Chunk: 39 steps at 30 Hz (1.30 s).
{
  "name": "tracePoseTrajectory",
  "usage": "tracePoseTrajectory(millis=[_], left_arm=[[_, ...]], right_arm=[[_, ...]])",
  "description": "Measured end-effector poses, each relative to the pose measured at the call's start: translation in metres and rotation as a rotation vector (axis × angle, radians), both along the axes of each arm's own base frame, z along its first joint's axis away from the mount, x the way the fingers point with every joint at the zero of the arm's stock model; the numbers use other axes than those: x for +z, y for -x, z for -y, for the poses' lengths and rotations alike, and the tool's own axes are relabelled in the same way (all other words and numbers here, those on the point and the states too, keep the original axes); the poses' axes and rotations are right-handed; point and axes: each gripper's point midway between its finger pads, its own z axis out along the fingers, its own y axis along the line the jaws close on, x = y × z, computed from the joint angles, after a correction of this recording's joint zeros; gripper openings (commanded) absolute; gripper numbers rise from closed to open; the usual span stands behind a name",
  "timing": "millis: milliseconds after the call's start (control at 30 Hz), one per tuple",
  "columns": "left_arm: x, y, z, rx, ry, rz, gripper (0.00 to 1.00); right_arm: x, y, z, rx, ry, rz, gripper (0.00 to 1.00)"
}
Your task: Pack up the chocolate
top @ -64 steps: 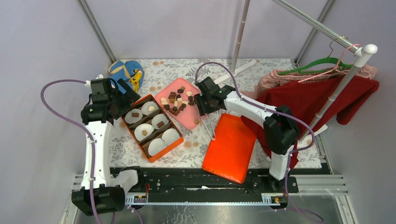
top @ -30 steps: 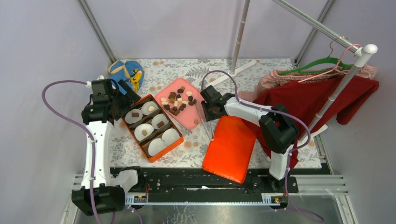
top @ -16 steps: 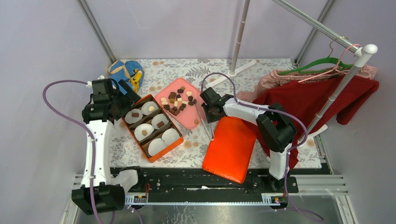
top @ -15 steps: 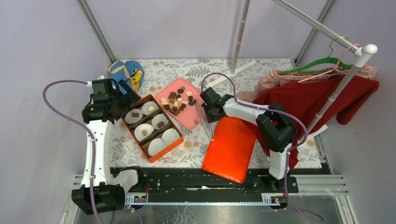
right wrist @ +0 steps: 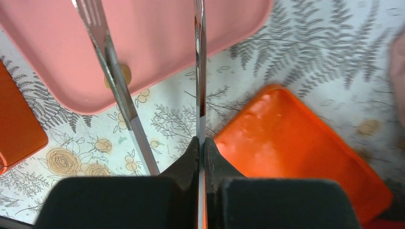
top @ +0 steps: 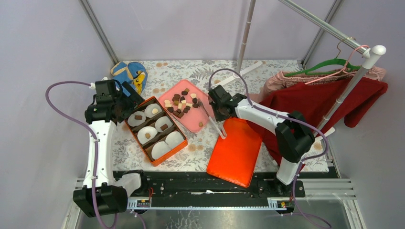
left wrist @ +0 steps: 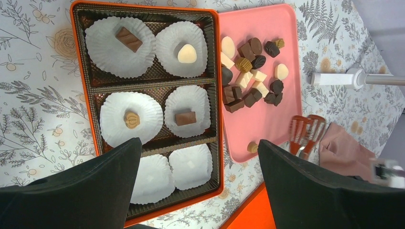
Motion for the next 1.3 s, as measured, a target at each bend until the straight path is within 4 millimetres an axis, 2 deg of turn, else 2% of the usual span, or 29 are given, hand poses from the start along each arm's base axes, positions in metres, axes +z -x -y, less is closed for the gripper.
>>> tracePoseTrajectory(millis=[133, 267, 367, 467, 600, 767, 900, 1100, 1267, 1300], left_arm=[[-0.002, -0.001, 0.000, 0.000, 0.002, -0.008, 0.99], [-0.002, -0.004, -0.001, 0.000, 0.002, -0.012, 0.99], [-0.002, -0.006, 0.000, -0.002, 0.005, -0.013, 0.99], [-0.003, -0.007, 0.000, -0.006, 0.009, -0.017, 0.99], [-0.003, -0.007, 0.001, -0.008, 0.011, -0.016, 0.99], [-0.005, -0.008, 0.002, -0.012, 0.017, -0.023, 0.99], [-0.009, -0.010, 0.002, -0.013, 0.020, -0.036, 0.99], [-0.009, -0.011, 0.001, -0.013, 0.019, -0.036, 0.99], [-0.009, -0.011, 0.001, -0.013, 0.018, -0.034, 0.99], [-0.009, -0.011, 0.001, -0.013, 0.018, -0.034, 0.99]], right_arm=[[0.029, -0.014, 0.016, -0.046, 0.017, 0.066, 0.00], [0.050, -0.055, 0.053, -0.236, 0.022, 0.110, 0.00], [0.054, -0.086, 0.082, -0.412, 0.019, 0.133, 0.00], [0.043, -0.106, 0.103, -0.577, 0.014, 0.117, 0.00], [0.020, -0.119, 0.116, -0.739, 0.001, 0.047, 0.00], [-0.007, -0.124, 0.125, -0.895, 0.000, -0.021, 0.00], [-0.021, -0.124, 0.123, -0.949, 0.006, -0.051, 0.01], [-0.037, -0.132, 0.120, -0.942, 0.027, -0.064, 0.22], [-0.034, -0.142, 0.121, -0.893, 0.043, -0.033, 0.45], [-0.034, -0.143, 0.121, -0.884, 0.043, -0.028, 0.47]])
